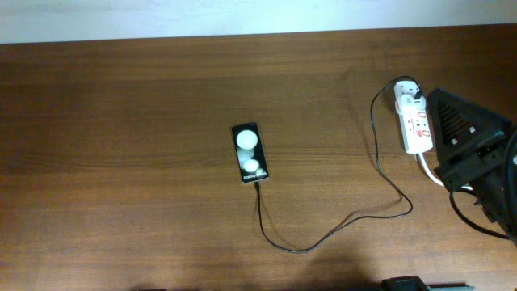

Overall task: Plug charger to phone and switch on socket
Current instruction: 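Lift the right gripper up and away from the power strip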

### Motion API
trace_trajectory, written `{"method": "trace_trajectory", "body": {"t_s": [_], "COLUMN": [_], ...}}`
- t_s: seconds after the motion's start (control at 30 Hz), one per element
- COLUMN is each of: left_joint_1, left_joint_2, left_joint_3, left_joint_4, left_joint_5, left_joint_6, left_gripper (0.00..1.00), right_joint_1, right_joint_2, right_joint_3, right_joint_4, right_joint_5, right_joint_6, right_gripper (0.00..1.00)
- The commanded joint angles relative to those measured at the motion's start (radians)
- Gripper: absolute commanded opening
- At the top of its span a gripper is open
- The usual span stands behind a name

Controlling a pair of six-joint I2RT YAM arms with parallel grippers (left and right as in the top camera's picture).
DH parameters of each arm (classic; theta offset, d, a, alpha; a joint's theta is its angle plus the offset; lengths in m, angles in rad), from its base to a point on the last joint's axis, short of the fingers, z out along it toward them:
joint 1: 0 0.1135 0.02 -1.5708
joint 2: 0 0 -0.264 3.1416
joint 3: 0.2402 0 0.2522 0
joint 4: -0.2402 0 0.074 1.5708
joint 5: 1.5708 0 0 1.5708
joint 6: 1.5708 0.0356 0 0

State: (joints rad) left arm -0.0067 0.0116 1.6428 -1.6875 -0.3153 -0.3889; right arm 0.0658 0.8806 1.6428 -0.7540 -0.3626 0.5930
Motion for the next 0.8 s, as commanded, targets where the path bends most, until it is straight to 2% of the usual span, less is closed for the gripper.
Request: {"method": "trace_trajectory", "body": {"t_s": [0.0, 0.1, 0.33, 0.43, 0.6, 0.77], "left_joint_1": [0.001, 0.001, 0.001, 0.001, 0.001, 0.001], "left_joint_2": [-0.004, -0.004, -0.004, -0.004, -0.004, -0.004], "left_joint_3": [0.001, 0.001, 0.001, -0.012, -0.152, -0.376], "left_joint_4": [0.0, 0.0, 0.011, 0.061, 0.185, 0.383], "left_joint_5": [-0.006, -0.006, -0.006, -0.003, -0.002, 0.005], "left_joint_6": [0.002, 0.002, 0.001, -0.092, -0.101, -0.1], "left_gripper": [0.99, 0.99, 0.99, 0.99, 0.99, 0.99], "right_joint_1": [0.014, 0.046, 0.046, 0.051, 0.067, 0.086], "right_joint_2": [-0.045, -0.071, -0.15, -0.169, -0.177, -0.182], "right_joint_3": [-0.011, -0.011, -0.011, -0.014, -0.015, -0.015], "right_joint_4": [0.011, 0.011, -0.007, -0.009, -0.009, -0.008], "right_joint_5": [0.025, 0.114, 0.185, 0.199, 0.218, 0.218], "right_joint_6": [-0.014, -0.014, -0.021, -0.021, -0.021, -0.021], "right_gripper": [0.06, 0.11, 0.12, 0.12, 0.12, 0.12]}}
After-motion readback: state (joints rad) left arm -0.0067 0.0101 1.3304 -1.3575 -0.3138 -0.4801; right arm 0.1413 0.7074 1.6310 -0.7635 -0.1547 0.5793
